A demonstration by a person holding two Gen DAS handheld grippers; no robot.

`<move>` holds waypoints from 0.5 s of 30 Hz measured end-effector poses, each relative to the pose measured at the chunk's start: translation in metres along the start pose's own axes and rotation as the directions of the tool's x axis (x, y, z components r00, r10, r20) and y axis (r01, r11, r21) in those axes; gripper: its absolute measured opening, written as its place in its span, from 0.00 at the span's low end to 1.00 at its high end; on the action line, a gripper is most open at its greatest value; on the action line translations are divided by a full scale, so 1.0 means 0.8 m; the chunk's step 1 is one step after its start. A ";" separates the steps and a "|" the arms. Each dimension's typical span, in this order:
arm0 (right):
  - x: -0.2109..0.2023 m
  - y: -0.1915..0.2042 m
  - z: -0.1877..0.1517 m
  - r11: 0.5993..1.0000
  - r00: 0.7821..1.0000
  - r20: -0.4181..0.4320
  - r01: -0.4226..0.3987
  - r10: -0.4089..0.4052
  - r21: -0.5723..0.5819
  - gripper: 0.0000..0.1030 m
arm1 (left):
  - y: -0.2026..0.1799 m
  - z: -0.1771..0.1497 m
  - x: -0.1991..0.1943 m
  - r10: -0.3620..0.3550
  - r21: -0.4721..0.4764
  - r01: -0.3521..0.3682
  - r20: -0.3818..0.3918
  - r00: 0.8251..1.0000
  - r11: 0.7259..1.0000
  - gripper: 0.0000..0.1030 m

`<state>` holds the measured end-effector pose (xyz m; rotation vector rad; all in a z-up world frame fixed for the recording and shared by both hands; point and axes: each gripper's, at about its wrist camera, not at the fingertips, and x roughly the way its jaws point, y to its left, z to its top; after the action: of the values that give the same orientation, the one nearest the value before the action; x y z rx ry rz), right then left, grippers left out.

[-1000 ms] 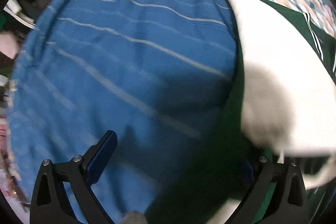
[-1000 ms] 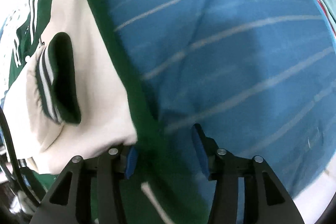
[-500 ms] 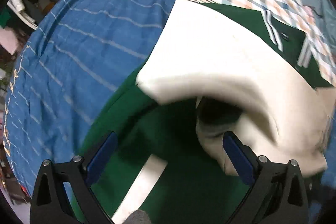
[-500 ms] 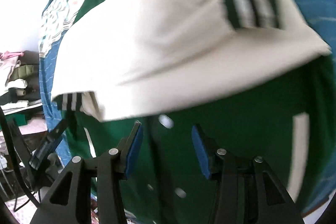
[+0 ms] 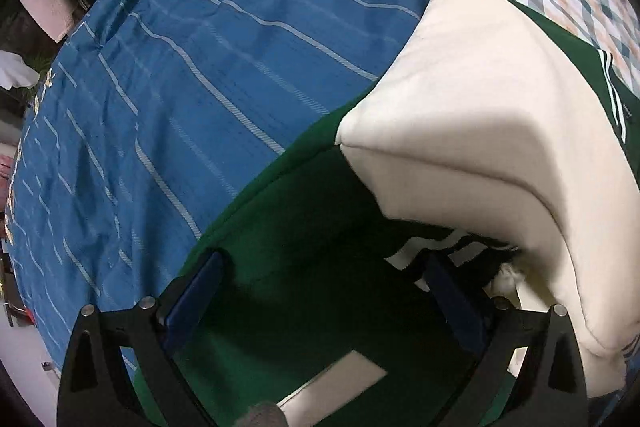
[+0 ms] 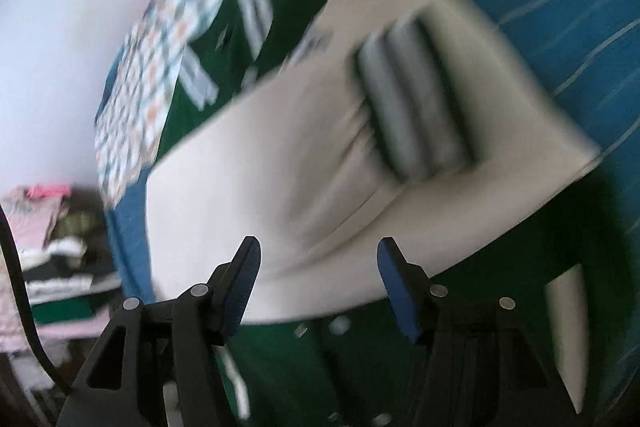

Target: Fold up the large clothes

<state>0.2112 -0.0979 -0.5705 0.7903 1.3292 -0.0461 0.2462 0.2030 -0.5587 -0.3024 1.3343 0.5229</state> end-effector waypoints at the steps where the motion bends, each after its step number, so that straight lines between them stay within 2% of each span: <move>1: -0.009 -0.010 0.011 1.000 1.000 0.019 0.024 -0.024 0.004 0.62 | 0.000 0.002 0.002 0.005 0.000 -0.005 0.002 1.000 1.000 1.00; 3: -0.011 -0.031 0.036 0.998 0.997 0.054 0.055 -0.057 0.036 0.62 | -0.001 0.004 0.004 0.017 0.003 -0.017 0.009 1.000 1.000 1.00; 6: 0.023 -0.047 0.075 0.993 0.992 0.031 0.119 -0.119 0.024 0.62 | -0.007 0.006 0.005 0.029 0.017 -0.029 0.023 0.999 0.999 1.00; 7: 0.035 -0.052 0.085 0.992 0.992 0.000 0.128 -0.128 0.005 0.34 | -0.009 0.005 0.005 0.033 0.024 -0.034 0.027 0.999 0.999 1.00; 8: 0.041 -0.045 0.091 0.979 0.980 -0.001 0.199 -0.199 -0.040 0.09 | -0.010 0.004 0.004 0.036 0.030 -0.036 0.030 0.999 0.999 1.00; 10: 0.028 -0.032 0.093 0.968 0.975 0.044 0.224 -0.220 -0.116 0.08 | -0.010 0.004 0.004 0.038 0.042 -0.039 0.033 0.999 0.998 1.00; 12: -0.006 -0.015 0.090 0.945 0.959 0.142 0.268 -0.244 -0.186 0.08 | -0.017 0.004 0.001 0.049 0.053 -0.051 0.046 0.998 0.997 1.00; 15: -0.035 -0.026 0.101 0.945 0.954 0.159 0.282 -0.256 -0.166 0.08 | -0.014 0.018 0.002 0.074 0.060 -0.078 0.062 0.995 0.995 1.00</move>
<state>0.2619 -0.1679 -0.5544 0.4339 1.2835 -0.1860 0.2647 0.2007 -0.5580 -0.1838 1.3050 0.5487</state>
